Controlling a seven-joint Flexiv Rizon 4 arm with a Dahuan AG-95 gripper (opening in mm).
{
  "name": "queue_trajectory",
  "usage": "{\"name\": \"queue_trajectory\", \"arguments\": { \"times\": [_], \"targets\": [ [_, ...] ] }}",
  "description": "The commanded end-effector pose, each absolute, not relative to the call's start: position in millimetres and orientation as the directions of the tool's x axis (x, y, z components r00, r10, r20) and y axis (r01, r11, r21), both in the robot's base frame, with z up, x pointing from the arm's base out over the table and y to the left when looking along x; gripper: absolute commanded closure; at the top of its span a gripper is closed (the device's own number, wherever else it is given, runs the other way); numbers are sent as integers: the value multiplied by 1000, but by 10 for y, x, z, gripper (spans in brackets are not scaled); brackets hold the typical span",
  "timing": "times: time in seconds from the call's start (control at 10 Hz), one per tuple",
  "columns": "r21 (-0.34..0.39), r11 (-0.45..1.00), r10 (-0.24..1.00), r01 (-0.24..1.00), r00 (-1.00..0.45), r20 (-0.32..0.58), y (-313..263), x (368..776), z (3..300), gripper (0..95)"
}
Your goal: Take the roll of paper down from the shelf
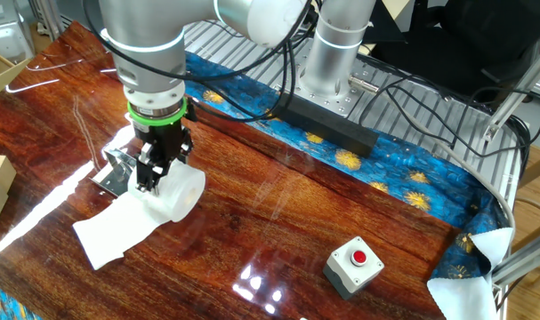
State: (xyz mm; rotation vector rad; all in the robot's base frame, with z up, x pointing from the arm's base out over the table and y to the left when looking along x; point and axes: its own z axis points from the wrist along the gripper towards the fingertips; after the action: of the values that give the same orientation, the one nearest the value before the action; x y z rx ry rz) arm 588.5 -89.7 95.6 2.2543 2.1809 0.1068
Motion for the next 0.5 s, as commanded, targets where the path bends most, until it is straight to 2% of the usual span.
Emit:
{"name": "queue_trajectory", "arguments": {
  "times": [0.1, 0.5],
  "targets": [
    [50, -54, 997, 997, 52, 49, -744, 5888, 950, 950],
    [47, -79, 995, 996, 75, 65, -456, 5870, 980, 950]
  ]
}}
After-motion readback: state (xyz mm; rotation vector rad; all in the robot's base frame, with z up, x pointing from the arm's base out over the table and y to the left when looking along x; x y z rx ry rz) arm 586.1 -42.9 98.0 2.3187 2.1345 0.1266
